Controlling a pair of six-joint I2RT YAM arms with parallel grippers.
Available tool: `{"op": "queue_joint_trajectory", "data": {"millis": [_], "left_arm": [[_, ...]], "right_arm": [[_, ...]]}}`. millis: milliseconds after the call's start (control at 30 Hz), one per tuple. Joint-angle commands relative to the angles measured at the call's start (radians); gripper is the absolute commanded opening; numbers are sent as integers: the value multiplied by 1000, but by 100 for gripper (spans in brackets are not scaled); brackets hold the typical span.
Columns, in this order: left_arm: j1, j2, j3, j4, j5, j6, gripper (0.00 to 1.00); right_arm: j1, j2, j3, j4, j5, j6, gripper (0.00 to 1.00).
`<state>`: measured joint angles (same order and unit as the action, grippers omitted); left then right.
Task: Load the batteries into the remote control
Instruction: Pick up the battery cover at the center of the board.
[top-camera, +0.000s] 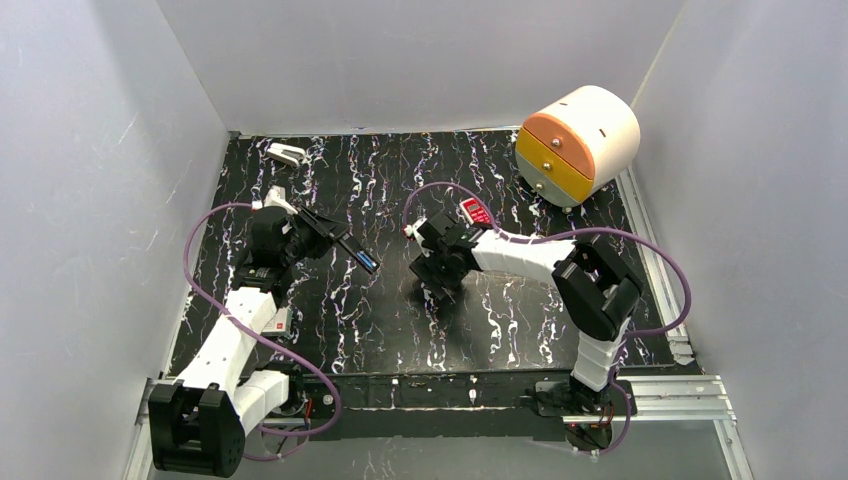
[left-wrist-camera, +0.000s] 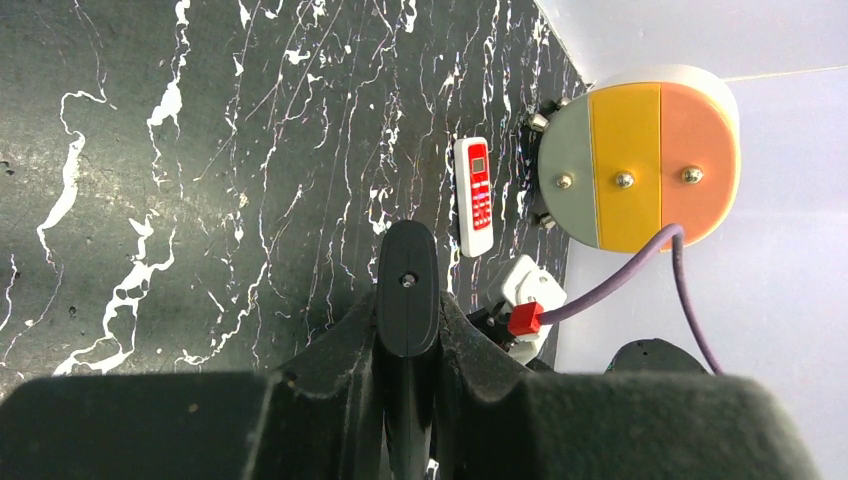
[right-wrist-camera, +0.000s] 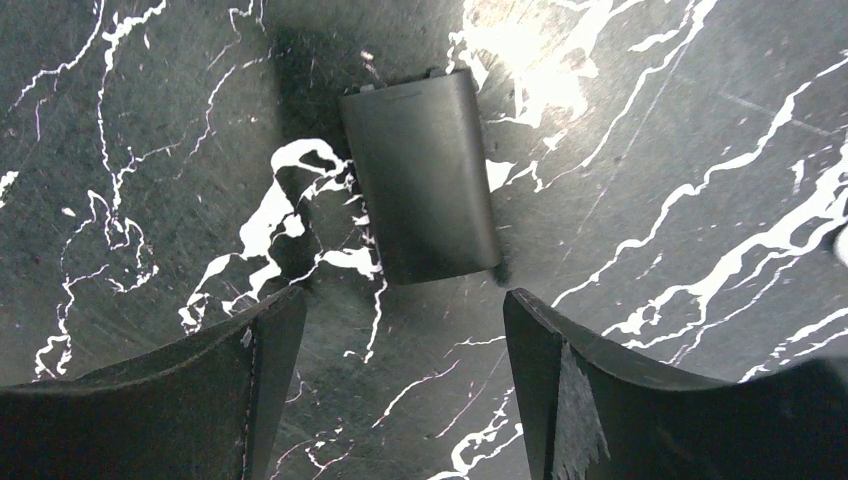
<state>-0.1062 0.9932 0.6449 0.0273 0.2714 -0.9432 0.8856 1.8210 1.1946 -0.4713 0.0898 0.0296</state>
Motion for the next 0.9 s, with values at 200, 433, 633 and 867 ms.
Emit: {"op": "queue_joint_trajectory", "data": {"millis": [200, 433, 633, 867], "left_arm": [[8, -7, -1, 16, 15, 6, 0], [8, -7, -21, 39, 34, -11, 0], [10, -10, -24, 38, 35, -12, 0], [9, -2, -25, 45, 41, -7, 0]], "right_arm": [[-17, 52, 49, 63, 1, -80, 78], [-31, 54, 35, 70, -38, -106, 77], [-33, 93, 73, -6, -141, -134, 61], [-33, 139, 98, -42, -144, -89, 36]]}}
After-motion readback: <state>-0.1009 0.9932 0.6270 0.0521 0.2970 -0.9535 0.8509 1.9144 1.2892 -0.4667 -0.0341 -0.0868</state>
